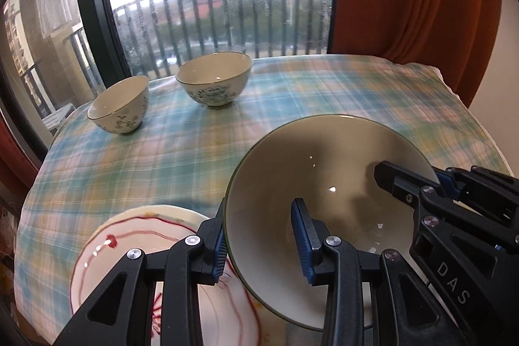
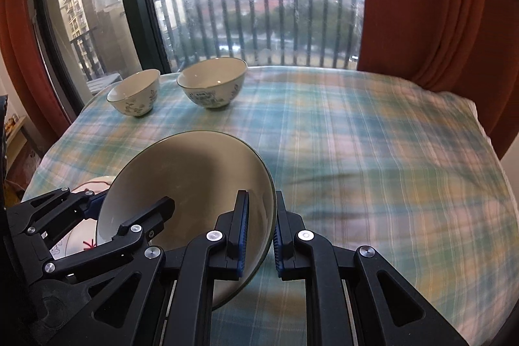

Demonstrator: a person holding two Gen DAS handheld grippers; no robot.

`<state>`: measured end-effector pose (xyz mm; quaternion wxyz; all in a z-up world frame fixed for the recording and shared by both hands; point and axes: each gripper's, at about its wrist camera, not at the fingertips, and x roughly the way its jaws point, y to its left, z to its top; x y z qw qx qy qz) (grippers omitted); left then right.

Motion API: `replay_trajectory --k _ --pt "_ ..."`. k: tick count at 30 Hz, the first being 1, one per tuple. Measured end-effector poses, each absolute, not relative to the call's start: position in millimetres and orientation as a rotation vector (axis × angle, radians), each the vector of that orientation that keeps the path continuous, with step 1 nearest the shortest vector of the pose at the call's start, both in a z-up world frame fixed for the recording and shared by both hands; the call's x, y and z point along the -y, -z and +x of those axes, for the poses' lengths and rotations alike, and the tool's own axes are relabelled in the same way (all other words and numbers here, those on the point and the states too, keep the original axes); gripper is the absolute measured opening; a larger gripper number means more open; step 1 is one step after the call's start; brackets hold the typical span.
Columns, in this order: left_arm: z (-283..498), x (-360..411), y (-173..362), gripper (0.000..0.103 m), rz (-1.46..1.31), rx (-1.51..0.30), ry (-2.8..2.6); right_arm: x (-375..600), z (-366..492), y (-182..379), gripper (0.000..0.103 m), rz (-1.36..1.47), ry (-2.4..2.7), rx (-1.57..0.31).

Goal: Organize plates and bowls
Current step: 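Carry the bowl beside the plate stack, lower it, open the right gripper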

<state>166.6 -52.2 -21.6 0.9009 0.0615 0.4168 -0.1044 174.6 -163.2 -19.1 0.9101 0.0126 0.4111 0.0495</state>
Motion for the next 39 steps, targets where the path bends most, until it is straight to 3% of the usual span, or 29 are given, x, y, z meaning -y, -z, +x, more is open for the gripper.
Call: replay_trajectory --k 24,34,39 --pt "127 73 52 0.036 0.145 -0.950 0.320 193 124 55 0.016 0.134 -0.062 -0.918" --pt "128 76 54 0.043 0.138 -0.950 0.348 195 125 62 0.020 0.108 -0.035 -0.932" --pt "127 72 51 0.056 0.126 -0.923 0.326 192 126 61 0.020 0.055 -0.013 -0.930"
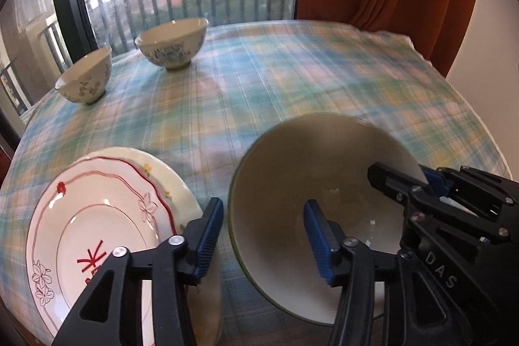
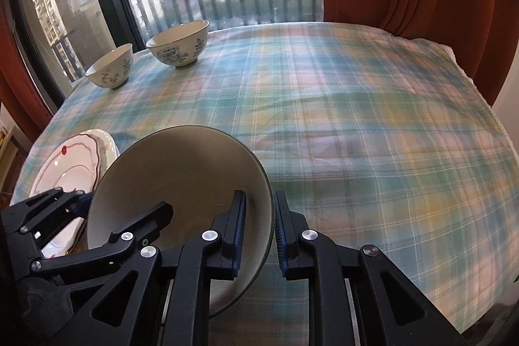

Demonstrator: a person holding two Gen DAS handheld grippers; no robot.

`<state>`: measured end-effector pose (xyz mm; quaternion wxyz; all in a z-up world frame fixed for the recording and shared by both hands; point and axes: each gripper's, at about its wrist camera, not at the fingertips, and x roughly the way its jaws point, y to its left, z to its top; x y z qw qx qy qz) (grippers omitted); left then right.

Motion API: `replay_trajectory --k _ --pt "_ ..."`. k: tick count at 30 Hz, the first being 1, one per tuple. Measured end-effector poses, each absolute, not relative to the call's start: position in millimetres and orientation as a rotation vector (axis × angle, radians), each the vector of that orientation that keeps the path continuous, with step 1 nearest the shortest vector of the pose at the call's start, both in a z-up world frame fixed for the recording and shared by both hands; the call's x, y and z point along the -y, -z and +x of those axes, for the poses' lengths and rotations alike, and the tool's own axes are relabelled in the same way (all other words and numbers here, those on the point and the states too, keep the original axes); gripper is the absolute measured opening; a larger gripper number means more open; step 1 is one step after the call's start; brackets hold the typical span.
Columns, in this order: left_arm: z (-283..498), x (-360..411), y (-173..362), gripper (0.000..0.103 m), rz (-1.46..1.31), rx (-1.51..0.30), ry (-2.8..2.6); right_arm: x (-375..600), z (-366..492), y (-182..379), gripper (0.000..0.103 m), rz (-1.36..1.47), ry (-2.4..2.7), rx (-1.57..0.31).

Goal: Organize plates and bowls
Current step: 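Carry the bowl beside the plate stack, lower it, open the right gripper, then move the right gripper to another cream floral bowl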

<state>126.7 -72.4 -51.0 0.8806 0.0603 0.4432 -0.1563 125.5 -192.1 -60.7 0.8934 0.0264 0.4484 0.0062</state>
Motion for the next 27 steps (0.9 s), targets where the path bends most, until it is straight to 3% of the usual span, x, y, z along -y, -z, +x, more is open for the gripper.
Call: replay_trajectory --k 5,9,13,15,27 --pt "129 69 47 0.060 0.107 -0.921 0.330 193 128 59 0.029 0.012 -0.002 -0.938" --pt "133 65 44 0.077 0.111 -0.905 0.293 198 129 54 0.039 -0.002 0.005 -0.931" --pt "136 58 39 0.084 0.086 -0.889 0.289 203 130 46 0.060 -0.006 0.024 -0.902" --pt "139 55 35 0.089 0.090 -0.868 0.285 204 132 41 0.064 -0.012 0.027 -0.886" --pt "160 33 10 0.100 0.086 -0.787 0.203 195 156 17 0.066 0.005 -0.051 -0.826"
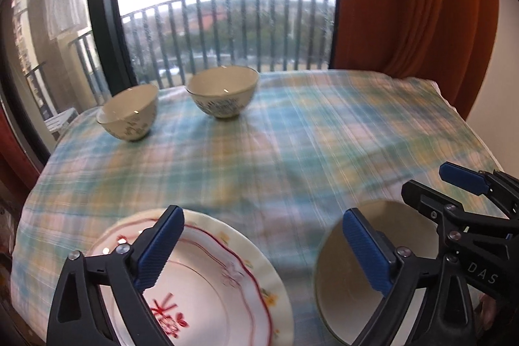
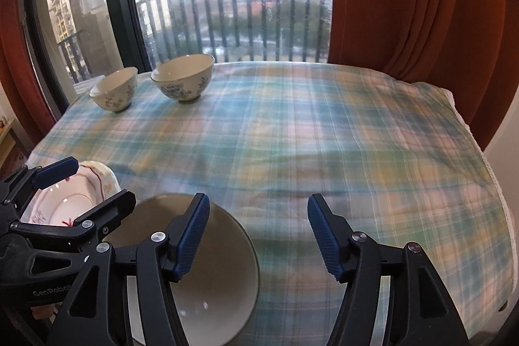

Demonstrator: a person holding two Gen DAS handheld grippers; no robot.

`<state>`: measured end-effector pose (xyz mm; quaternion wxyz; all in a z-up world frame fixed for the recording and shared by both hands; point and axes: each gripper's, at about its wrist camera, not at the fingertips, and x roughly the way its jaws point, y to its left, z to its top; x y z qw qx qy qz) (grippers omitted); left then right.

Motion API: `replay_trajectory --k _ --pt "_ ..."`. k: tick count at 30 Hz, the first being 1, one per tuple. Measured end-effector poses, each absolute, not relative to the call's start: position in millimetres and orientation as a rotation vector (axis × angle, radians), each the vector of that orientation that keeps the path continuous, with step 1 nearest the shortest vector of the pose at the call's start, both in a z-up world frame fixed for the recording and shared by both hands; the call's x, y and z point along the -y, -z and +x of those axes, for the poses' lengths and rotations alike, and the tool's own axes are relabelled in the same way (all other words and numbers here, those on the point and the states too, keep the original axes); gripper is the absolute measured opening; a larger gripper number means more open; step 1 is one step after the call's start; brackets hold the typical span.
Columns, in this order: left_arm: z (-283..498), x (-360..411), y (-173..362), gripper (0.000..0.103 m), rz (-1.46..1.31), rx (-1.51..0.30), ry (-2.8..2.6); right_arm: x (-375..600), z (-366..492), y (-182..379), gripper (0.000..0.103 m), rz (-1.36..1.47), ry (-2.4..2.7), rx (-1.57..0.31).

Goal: Organize plates and bowls
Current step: 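Move the right gripper to another cream floral bowl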

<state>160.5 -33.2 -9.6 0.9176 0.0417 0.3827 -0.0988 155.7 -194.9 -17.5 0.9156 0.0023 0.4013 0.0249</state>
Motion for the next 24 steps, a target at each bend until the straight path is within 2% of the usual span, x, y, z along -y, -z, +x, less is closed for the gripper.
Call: replay_trajectory --k 15,24 --pt "195 -10 -13 0.100 0.056 -0.723 0.070 146 207 -12 0.066 -0.079 -0.073 -0.753" --pt "223 -47 -23 0.098 0.068 -0.702 -0.006 117 243 -23 0.066 0.003 -0.159 -0.780"
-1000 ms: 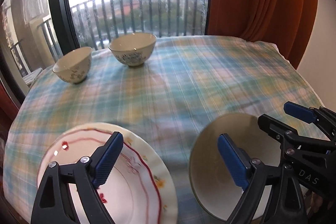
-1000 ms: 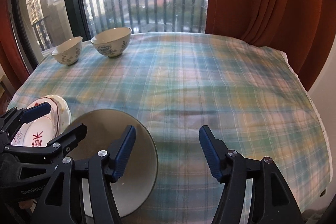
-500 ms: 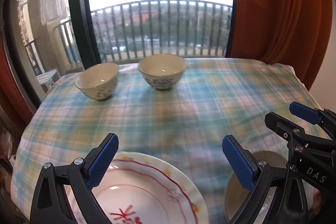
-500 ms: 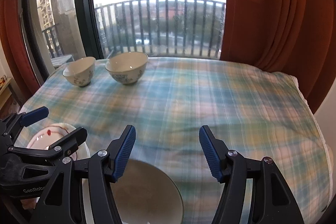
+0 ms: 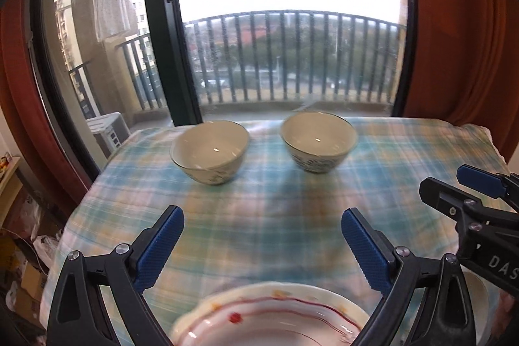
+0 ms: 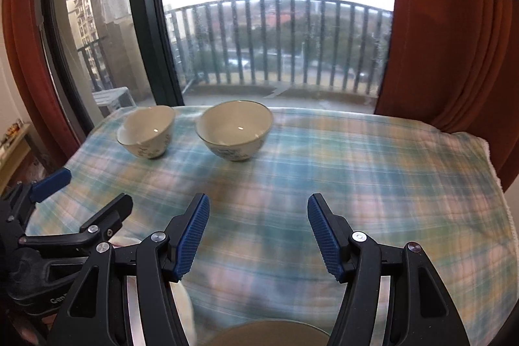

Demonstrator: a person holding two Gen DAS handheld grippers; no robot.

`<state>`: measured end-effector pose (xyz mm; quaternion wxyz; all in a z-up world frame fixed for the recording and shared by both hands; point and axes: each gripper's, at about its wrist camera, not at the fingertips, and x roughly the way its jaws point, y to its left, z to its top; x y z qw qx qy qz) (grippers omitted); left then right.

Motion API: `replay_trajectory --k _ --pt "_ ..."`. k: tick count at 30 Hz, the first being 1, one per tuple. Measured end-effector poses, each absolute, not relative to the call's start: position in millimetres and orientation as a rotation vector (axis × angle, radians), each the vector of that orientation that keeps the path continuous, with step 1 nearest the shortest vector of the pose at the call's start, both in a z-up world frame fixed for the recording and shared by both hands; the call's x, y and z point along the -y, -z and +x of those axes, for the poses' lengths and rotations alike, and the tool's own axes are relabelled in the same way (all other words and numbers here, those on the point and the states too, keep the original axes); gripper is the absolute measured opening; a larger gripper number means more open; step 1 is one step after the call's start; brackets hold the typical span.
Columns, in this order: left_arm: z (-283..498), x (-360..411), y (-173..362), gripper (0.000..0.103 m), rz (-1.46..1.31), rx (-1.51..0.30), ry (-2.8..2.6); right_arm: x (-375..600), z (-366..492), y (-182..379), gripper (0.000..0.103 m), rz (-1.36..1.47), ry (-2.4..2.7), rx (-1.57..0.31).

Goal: Organize plates and bowls
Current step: 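Move the right gripper to another cream floral bowl, then grasp the second bowl's rim with the right gripper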

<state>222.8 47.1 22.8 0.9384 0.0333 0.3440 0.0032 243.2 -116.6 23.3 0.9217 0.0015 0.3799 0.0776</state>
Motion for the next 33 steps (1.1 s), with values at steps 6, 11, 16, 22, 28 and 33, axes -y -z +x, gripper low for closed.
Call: replay_trajectory --k 6,11,16,22,28,33 --pt "245 -75 -33 0.097 0.064 -0.694 -0.050 86 262 -34 0.066 -0.010 -0.196 -0.777" --pt "268 -95 -33 0.094 0.067 -0.696 -0.074 55 292 -36 0.066 -0.033 -0.230 -0.768" --pt "294 -115 -29 0.080 0.048 -0.711 -0.073 36 329 -27 0.066 0.025 -0.241 -0.823" --pt "322 -128 -20 0.076 0.051 -0.754 -0.063 5 363 -22 0.066 -0.025 -0.220 -0.829" --pt "346 -139 -20 0.075 0.101 -0.760 -0.105 -23 404 -9 0.066 -0.016 -0.229 -0.884" --pt "371 -152 -8 0.075 0.079 -0.792 -0.121 -31 436 8 0.058 0.041 -0.241 -0.944"
